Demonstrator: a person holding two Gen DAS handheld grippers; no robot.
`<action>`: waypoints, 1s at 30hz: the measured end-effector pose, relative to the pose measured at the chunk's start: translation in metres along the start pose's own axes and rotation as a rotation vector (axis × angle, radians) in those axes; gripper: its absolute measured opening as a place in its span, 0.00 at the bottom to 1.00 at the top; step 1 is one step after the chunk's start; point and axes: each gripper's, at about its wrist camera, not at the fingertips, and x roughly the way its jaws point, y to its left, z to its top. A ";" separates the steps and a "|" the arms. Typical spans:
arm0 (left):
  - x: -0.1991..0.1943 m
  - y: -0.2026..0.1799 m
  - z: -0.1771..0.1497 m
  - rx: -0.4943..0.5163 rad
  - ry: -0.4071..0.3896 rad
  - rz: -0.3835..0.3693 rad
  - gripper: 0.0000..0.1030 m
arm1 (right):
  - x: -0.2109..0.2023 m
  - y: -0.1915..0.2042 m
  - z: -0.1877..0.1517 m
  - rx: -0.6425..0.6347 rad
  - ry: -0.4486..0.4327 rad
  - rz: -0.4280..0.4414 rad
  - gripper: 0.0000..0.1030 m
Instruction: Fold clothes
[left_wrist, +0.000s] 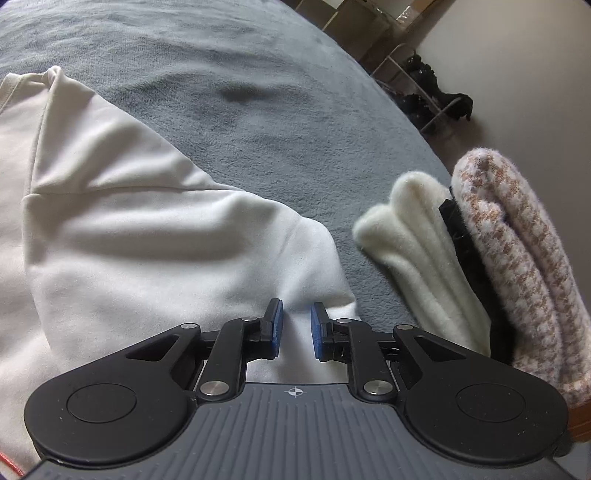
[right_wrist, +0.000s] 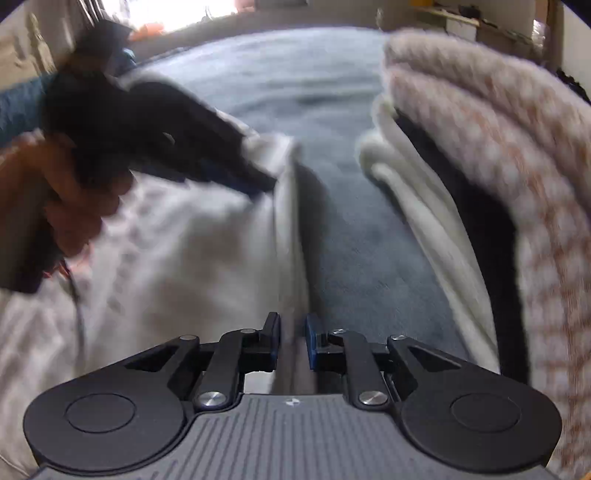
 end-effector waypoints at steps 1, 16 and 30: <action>-0.006 -0.002 0.000 0.001 -0.007 0.008 0.21 | -0.008 -0.002 0.000 0.005 -0.019 -0.004 0.16; -0.059 -0.011 -0.093 0.064 0.137 0.099 0.29 | -0.054 0.015 -0.049 -0.233 0.097 0.021 0.16; -0.069 -0.012 -0.104 0.120 0.068 0.103 0.31 | -0.093 0.074 -0.086 -0.526 0.180 0.025 0.16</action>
